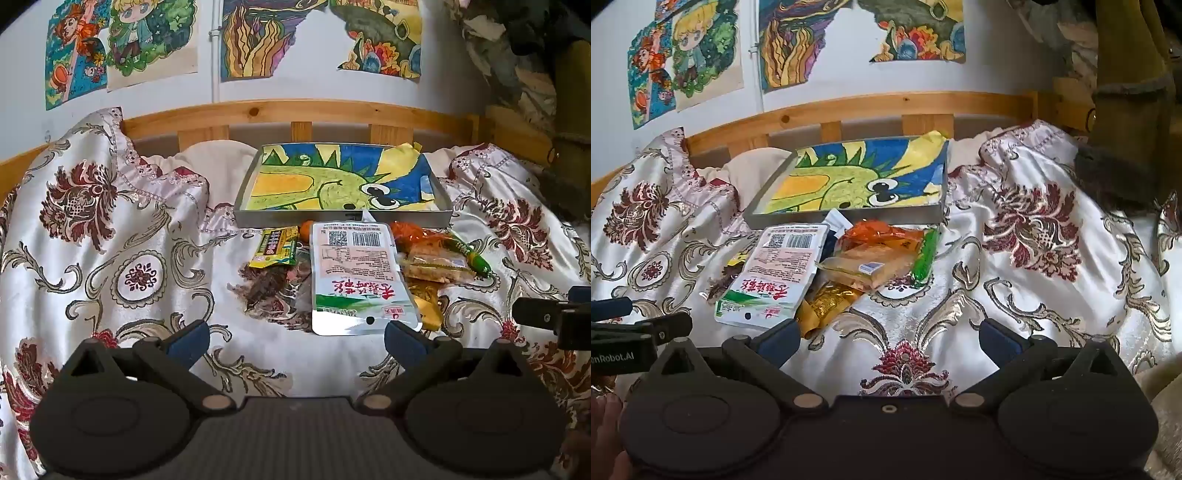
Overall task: Organize snacks
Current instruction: 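Move the right tool toward the green stick snack and close on it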
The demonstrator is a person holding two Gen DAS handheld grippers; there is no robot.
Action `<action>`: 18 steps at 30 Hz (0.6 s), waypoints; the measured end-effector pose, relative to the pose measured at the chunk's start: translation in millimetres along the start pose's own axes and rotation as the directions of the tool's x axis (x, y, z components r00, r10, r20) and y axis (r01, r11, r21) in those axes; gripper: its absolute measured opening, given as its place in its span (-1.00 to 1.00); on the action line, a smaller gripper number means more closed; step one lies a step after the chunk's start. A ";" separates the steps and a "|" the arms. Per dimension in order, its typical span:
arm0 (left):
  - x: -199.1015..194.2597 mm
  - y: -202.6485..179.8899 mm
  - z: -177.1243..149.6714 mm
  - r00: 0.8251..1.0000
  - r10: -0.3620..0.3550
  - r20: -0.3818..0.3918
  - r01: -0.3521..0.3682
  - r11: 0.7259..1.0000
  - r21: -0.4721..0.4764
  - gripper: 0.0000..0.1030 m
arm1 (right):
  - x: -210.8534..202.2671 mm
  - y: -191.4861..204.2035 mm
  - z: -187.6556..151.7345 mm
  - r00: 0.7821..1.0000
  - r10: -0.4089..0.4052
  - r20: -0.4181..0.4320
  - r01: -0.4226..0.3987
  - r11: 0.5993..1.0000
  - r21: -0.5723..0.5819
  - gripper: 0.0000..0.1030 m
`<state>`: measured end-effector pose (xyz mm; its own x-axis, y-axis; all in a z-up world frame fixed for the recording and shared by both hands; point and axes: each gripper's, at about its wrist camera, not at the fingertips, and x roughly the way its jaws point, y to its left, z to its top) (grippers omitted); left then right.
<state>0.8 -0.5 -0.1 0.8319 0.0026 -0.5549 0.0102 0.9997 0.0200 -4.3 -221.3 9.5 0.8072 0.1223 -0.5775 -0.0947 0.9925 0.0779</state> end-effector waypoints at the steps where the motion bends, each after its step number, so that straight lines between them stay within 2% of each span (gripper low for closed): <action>1: 1.0 -0.3 0.5 1.000 0.000 -0.003 0.000 1.000 0.000 0.99 | 1.0 -0.9 1.1 1.000 -0.003 -0.007 0.003 1.000 0.002 0.99; 7: 18.2 -7.0 10.0 0.999 -0.003 -0.047 0.004 1.000 0.024 0.99 | 4.0 -3.1 11.2 0.999 -0.015 -0.028 0.015 1.000 -0.001 0.99; 14: 37.7 -20.1 25.2 0.995 -0.028 -0.096 0.033 0.998 0.054 0.99 | 13.6 -7.1 39.9 0.998 0.053 -0.017 -0.054 0.997 -0.063 0.99; 18: 52.2 -32.3 37.2 0.997 -0.005 -0.081 0.013 0.995 0.096 0.99 | 28.7 -12.9 53.3 0.998 0.059 -0.022 -0.062 0.990 -0.128 0.99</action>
<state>64.5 -33.5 1.2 0.7841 -0.0008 -0.6207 0.0744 0.9929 0.0927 51.1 -231.1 35.2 0.7872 0.1810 -0.5895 -0.2181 0.9759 0.0084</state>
